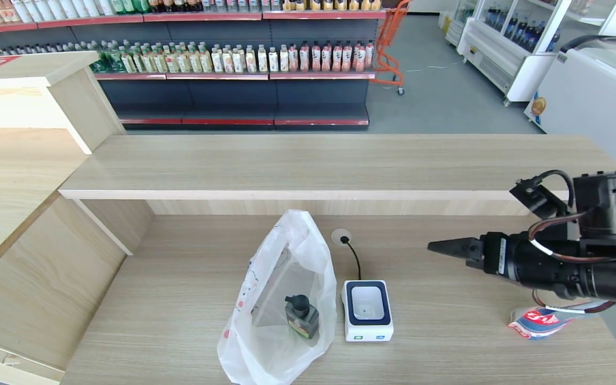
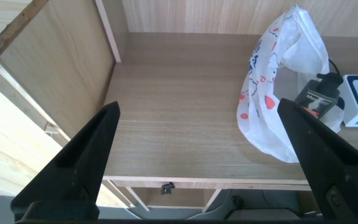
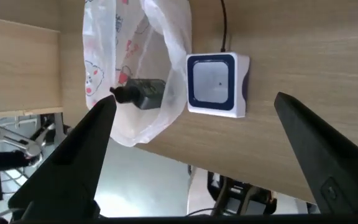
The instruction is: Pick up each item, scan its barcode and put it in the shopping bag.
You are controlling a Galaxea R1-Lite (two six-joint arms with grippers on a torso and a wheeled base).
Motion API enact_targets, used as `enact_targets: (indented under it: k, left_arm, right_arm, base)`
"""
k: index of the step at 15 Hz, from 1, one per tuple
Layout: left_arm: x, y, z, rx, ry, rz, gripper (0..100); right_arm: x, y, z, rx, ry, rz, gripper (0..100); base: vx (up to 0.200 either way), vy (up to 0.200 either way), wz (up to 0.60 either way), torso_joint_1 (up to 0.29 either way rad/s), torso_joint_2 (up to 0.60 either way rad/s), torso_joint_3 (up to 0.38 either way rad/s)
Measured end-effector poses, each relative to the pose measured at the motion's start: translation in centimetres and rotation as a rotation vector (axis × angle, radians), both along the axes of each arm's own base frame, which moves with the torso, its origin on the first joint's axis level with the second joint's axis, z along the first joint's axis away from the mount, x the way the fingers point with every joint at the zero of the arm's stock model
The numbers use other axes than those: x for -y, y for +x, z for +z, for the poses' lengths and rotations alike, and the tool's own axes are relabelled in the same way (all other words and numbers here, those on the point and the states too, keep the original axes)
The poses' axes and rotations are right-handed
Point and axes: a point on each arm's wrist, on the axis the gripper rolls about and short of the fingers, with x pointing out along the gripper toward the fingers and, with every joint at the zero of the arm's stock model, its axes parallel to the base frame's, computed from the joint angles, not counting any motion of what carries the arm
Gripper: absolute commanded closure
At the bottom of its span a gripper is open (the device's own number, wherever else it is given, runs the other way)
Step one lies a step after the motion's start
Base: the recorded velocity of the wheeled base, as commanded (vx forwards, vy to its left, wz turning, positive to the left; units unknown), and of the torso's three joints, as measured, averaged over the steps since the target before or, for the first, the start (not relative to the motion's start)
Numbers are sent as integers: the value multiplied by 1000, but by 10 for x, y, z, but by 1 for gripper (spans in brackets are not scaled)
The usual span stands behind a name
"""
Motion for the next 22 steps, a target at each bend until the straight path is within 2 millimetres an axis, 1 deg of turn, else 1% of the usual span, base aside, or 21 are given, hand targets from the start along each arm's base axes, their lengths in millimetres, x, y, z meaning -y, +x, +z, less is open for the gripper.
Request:
enact_targets:
  k: [2, 4, 5, 7, 12, 15, 17, 19, 22]
  left_arm:
    - [0, 0, 0, 0, 0, 0, 0]
    - [0, 0, 0, 0, 0, 0, 0]
    - [0, 0, 0, 0, 0, 0, 0]
    - [0, 0, 0, 0, 0, 0, 0]
    - [0, 0, 0, 0, -1, 0, 0]
    - [0, 0, 0, 0, 0, 0, 0]
    - [0, 0, 0, 0, 1, 0, 0]
    - [0, 0, 0, 0, 4, 0, 0]
    - [0, 0, 0, -1, 6, 0, 0]
  right_arm:
    - [16, -7, 7, 4, 1, -74, 0]
    - [26, -12, 13, 15, 3, -114, 0]
    - [29, -14, 14, 17, 3, -128, 0]
    - [33, -18, 18, 27, 5, -143, 0]
    - [36, -25, 16, -19, 21, -177, 0]
    - [38, -28, 16, -17, 21, -201, 0]
    - [40, -29, 17, -17, 30, -219, 0]
    - [44, -29, 19, -17, 49, -272, 0]
    - [56, -29, 18, -38, 51, -417, 0]
  base:
    - [0, 0, 0, 0, 0, 0]
    - [0, 0, 0, 0, 0, 0]
    - [-200, 0, 0, 2, 7, 2]
    - [-200, 0, 0, 2, 5, 0]
    - [-200, 0, 0, 4, 3, 5]
    - [0, 0, 0, 0, 0, 0]
    - [0, -200, 0, -5, 5, 0]
    - [0, -200, 0, 0, -2, 5]
    - [0, -200, 0, 17, 7, -1]
